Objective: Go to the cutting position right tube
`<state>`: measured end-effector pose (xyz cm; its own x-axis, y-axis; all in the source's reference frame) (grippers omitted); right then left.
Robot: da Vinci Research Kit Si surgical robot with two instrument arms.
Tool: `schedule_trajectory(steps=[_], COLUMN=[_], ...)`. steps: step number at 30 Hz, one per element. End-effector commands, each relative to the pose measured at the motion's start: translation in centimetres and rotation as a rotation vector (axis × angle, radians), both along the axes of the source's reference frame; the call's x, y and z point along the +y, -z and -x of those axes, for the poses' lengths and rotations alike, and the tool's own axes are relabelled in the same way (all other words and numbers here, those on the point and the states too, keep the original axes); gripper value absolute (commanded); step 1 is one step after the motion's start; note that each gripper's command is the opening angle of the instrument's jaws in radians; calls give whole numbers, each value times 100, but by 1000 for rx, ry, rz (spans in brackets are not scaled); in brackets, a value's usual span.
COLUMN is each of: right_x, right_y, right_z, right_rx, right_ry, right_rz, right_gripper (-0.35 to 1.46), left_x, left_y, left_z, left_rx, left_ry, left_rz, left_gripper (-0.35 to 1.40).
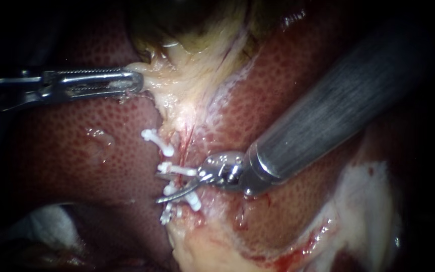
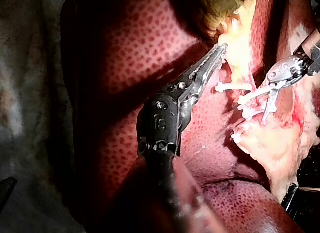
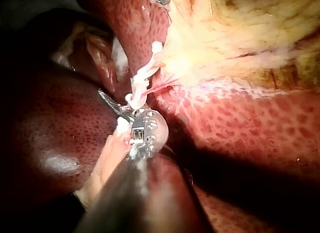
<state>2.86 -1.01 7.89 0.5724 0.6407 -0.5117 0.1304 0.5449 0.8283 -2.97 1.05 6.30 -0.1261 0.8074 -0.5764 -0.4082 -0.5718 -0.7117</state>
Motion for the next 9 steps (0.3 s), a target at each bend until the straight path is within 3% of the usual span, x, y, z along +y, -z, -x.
schedule_trajectory(steps=[1,9], right_x=[0,-1], right_y=[0,0], right_z=[0,1], right_rx=[1,1], right_ry=[1,1], right_rz=[0,1], right_gripper=[110,110], left_x=[0,-1], left_y=[0,0], left_z=[0,0], left_rx=[0,1], left_ry=[0,0], left_rz=[0,1], left_gripper=[-35,-35])
